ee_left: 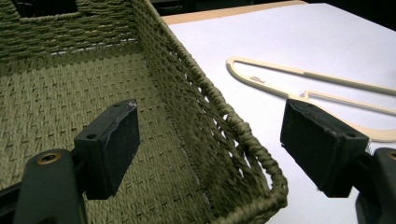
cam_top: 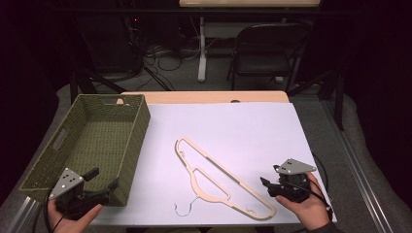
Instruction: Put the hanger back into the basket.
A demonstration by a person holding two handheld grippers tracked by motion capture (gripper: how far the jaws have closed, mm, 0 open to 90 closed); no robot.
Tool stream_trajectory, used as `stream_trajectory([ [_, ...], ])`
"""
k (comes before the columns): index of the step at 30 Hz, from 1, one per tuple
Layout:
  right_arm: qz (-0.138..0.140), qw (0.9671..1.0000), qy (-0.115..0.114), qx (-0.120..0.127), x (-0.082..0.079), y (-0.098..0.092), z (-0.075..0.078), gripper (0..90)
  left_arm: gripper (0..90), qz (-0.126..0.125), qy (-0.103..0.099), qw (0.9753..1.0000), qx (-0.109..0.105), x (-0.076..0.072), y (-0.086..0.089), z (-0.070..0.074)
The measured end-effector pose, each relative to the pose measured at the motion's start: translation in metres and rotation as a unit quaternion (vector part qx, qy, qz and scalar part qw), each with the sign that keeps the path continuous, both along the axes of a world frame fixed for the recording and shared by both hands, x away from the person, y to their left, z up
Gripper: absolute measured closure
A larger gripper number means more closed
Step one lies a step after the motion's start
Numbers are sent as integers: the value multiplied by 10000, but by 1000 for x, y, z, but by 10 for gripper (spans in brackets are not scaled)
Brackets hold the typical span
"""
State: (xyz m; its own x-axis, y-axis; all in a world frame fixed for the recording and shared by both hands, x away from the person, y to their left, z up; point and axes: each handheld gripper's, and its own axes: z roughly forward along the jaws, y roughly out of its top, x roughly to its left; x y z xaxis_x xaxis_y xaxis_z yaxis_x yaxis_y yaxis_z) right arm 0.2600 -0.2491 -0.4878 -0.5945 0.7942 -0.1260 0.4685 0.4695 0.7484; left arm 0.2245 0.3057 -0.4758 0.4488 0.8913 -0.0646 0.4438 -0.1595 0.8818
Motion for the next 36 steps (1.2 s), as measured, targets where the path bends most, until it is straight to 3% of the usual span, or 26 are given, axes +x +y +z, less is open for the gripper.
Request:
stream_trajectory([
  [5, 206, 9997, 28, -153, 4, 5, 2, 405, 199, -24, -25, 10000, -4, 2, -2, 3],
  [12, 216, 9993, 176, -246, 7, 9, 4, 408, 204, -51, -39, 10000, 21, 3, -4, 5],
  [17, 300, 9986, 323, -301, 11, 11, 6, 436, 204, -58, -35, 10000, 13, 4, -4, 5],
  [18, 360, 9978, 460, -320, 13, 12, 9, 443, 207, -59, -22, 10000, 25, 4, -4, 6],
  [28, 443, 9972, 517, -322, 21, 20, 10, 466, 211, -90, -16, 10000, 21, 6, -5, 7],
  [36, 798, 9918, 857, -509, 30, 32, 16, 482, 214, -122, -21, 9999, 17, 6, -6, 7],
])
